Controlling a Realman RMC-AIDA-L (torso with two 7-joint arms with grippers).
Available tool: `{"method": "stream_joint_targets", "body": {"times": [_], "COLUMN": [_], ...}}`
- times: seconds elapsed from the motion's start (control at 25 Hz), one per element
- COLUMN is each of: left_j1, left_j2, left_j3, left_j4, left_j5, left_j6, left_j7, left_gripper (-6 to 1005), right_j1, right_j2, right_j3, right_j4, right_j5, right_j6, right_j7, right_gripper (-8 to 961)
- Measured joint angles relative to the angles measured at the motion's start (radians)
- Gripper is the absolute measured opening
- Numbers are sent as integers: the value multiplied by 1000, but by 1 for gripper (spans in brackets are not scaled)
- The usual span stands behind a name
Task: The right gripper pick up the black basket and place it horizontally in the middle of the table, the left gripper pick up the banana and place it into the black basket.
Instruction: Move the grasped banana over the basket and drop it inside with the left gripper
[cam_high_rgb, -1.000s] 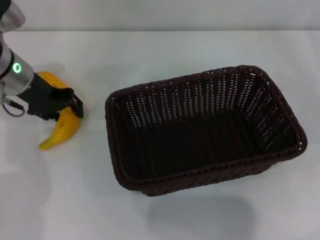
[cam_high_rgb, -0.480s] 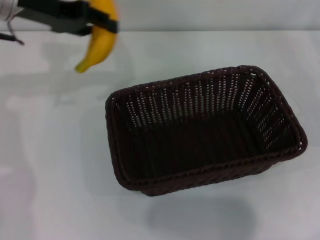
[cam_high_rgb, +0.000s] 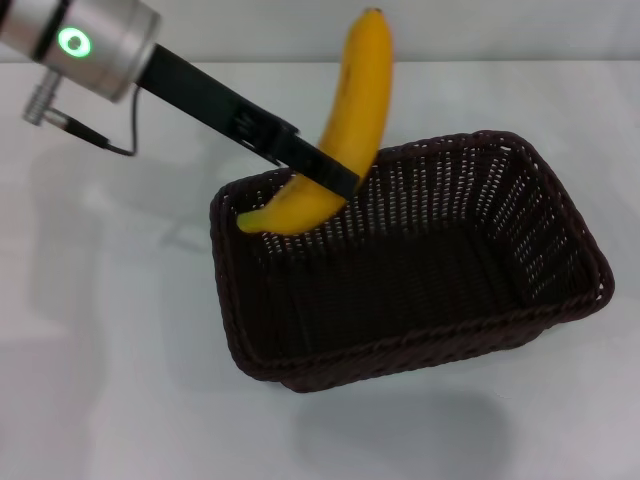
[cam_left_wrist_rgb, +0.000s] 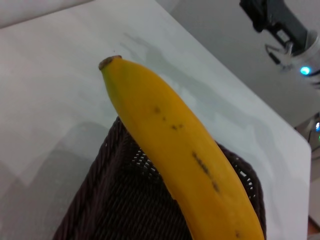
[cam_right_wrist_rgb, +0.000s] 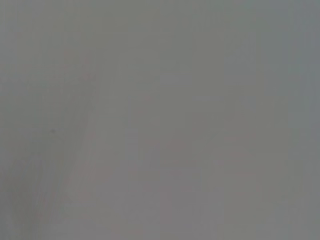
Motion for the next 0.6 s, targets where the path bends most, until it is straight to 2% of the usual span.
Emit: {"method": "stream_joint_targets", "body": {"times": [0.16, 0.6], "left_j1": [-3, 5], "left_j2": [-27, -31], "left_j3": [12, 16], "left_j4": [6, 12], "left_j5": [-6, -64], "left_j6": [21, 33], "left_j7": [52, 128], "left_gripper": [630, 672], "right_j1": [-9, -44], "right_j2": [0, -2], "right_j3": [1, 2], "right_j4": [0, 7], "right_j5": [8, 11], "right_j6": [19, 49], "right_j7": [23, 31], "right_gripper": [391, 392]}}
